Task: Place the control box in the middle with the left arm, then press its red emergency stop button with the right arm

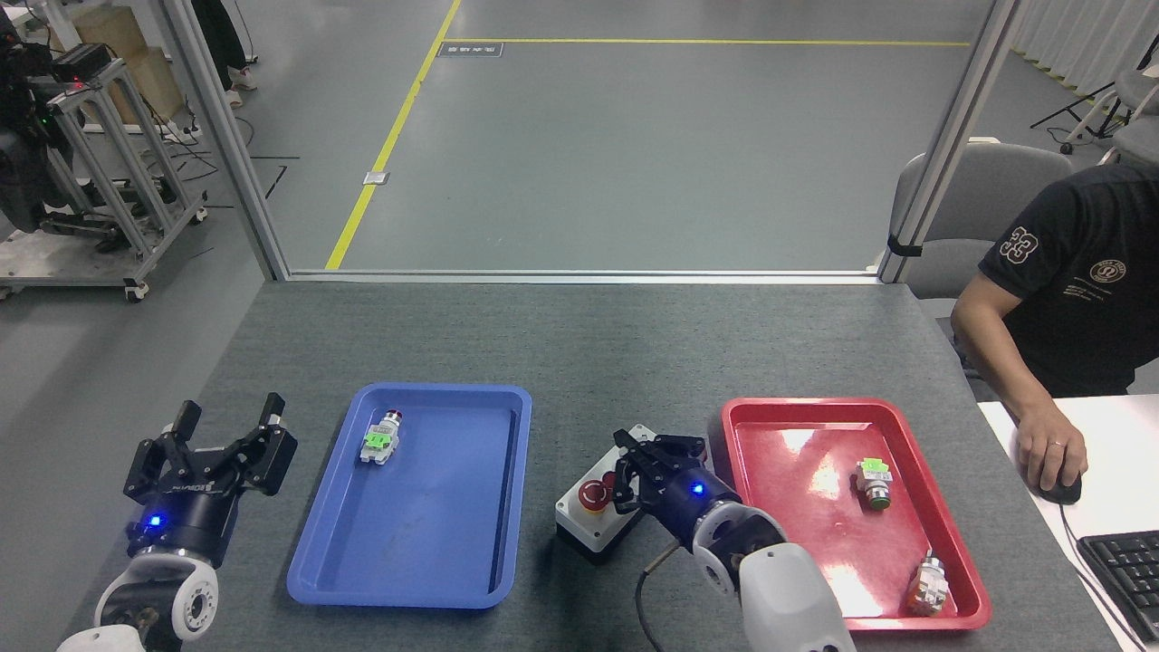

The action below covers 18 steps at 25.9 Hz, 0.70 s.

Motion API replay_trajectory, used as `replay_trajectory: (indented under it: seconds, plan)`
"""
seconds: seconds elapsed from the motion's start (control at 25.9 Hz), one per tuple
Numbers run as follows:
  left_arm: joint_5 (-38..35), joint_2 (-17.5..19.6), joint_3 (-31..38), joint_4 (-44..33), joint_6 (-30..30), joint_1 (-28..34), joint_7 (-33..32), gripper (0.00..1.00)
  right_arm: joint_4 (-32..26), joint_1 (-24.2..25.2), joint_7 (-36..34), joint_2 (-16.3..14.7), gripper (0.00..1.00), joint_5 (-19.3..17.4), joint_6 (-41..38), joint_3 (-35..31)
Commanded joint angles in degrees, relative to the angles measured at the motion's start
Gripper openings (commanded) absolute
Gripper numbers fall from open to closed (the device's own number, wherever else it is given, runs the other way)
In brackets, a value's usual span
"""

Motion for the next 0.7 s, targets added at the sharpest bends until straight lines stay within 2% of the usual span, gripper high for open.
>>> replay_trajectory:
  seconds: [0.0, 0.12, 0.35, 0.62, 0.66]
  plan:
    - [-0.6, -1.3, -0.2, 0.2, -0.1, 0.1, 0.1, 0.99, 2.8, -1.5, -0.6, 1.7, 0.00, 0.0, 2.3, 2.3]
    - [-0.4, -1.5, -0.3, 0.6, -0.2, 0.2, 0.0, 0.99, 3.0, -1.5, -0.6, 2.8, 0.00, 0.1, 2.3, 2.7]
    - [0.1, -1.6, -0.2, 5.0, -0.4, 0.0, -0.4, 0.99, 4.4, -0.8, -0.5, 2.9, 0.00, 0.1, 2.6, 5.1]
    - [0.1, -1.8, -0.7, 4.6, -1.4, 0.3, 0.7, 0.99, 8.1, -0.1, -0.5, 3.1, 0.00, 0.2, 3.0, 5.3]
    - [0.2, -2.7, -0.6, 4.7, -2.1, 0.8, 1.0, 0.99, 8.2, 0.0, -0.5, 3.1, 0.00, 0.2, 3.0, 5.3]
